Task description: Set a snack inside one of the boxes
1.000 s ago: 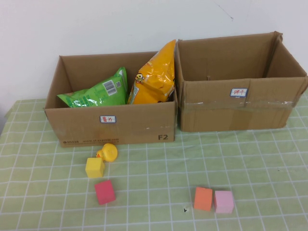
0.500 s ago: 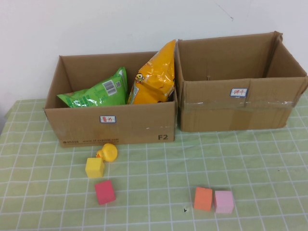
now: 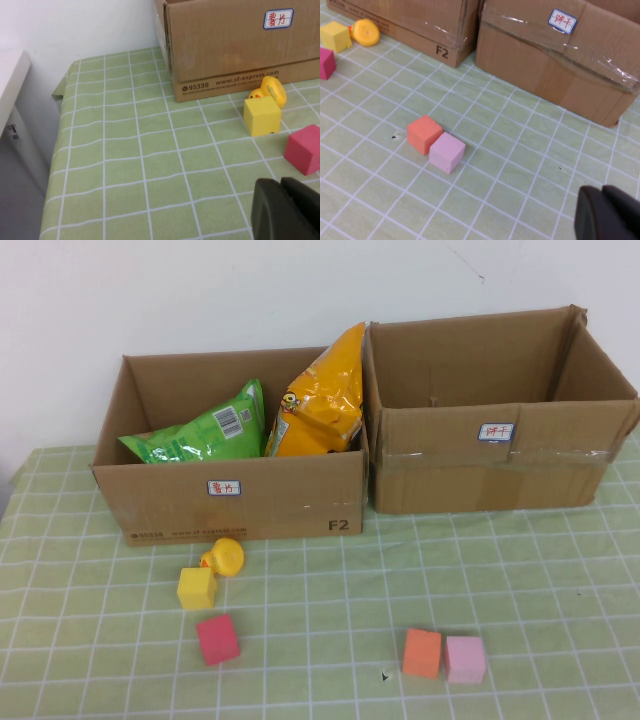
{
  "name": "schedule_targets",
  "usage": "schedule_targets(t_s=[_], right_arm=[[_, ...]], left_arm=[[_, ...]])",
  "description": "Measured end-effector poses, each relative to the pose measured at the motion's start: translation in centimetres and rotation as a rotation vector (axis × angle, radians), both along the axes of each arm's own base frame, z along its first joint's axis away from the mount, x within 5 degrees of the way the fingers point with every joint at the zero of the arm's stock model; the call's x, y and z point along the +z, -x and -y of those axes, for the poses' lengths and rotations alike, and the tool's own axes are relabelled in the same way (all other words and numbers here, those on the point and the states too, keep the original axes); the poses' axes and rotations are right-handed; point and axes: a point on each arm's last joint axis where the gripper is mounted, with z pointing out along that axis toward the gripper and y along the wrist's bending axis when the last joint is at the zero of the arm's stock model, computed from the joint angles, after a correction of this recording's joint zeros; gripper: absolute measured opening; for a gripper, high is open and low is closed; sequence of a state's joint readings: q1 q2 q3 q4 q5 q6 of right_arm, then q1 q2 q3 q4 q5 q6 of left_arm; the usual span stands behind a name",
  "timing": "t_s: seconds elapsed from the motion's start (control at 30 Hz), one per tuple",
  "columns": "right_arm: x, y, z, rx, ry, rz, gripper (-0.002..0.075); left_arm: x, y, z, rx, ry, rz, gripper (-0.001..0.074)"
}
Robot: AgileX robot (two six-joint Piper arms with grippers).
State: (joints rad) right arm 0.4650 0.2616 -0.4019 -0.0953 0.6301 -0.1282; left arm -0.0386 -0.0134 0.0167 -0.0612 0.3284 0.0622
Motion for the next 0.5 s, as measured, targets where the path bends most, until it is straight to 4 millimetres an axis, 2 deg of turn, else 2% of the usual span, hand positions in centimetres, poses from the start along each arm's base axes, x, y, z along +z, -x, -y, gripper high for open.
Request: schedule_targets(t_s=[0.23,0.33,0.5], right_arm=[[-0.7,0.3,0.0,0.0,-0.028,-0.014,-0.0001],[-2.0,0.7,0.2,-0.034,-0.069,-0.007,-0.0001],[-5.4,1.2,1.0,-0.178,-0.09,0.021,-0.0001]], left_arm=[[0.0,0.0,0.0,0.0,-0.001,0.0,-0.0001],[0.0,0.0,0.0,0.0,-0.001,0.0,-0.0001],[0.0,0.0,0.0,-0.001,-0.005,0.0,-0.0001]])
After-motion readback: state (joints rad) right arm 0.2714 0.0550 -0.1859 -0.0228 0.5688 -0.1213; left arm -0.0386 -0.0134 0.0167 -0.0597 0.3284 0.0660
